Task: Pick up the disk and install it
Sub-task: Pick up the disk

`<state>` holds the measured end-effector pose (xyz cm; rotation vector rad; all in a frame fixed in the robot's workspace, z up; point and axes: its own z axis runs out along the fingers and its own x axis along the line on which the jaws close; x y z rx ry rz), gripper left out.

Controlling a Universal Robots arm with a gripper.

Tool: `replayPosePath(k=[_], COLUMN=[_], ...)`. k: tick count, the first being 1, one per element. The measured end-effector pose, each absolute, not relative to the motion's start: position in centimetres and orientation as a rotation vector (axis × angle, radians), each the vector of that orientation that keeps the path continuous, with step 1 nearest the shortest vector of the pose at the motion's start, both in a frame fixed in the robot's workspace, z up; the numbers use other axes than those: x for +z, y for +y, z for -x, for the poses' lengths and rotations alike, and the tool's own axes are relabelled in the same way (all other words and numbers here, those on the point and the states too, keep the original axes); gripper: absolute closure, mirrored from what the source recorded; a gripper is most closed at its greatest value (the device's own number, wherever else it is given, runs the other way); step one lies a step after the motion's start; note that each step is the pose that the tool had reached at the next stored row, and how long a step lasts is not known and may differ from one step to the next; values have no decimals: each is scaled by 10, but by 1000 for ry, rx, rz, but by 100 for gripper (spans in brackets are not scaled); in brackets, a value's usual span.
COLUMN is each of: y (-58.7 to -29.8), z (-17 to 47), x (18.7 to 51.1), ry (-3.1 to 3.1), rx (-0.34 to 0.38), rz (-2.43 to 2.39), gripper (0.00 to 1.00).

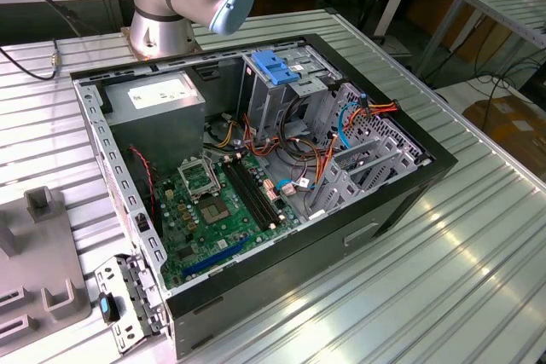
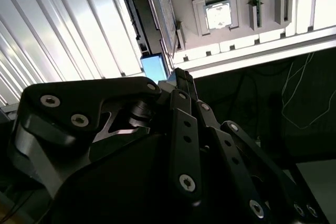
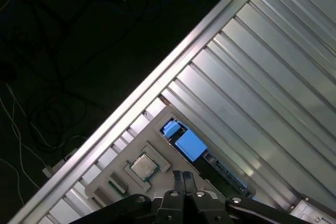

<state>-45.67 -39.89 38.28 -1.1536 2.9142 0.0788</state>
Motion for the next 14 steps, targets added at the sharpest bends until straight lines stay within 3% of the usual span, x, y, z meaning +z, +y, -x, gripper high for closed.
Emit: replayPosePath(k=[14], y=[-399], z=[457], x=[383], ry=[2885], rx=[79], rz=[1229], gripper=[89])
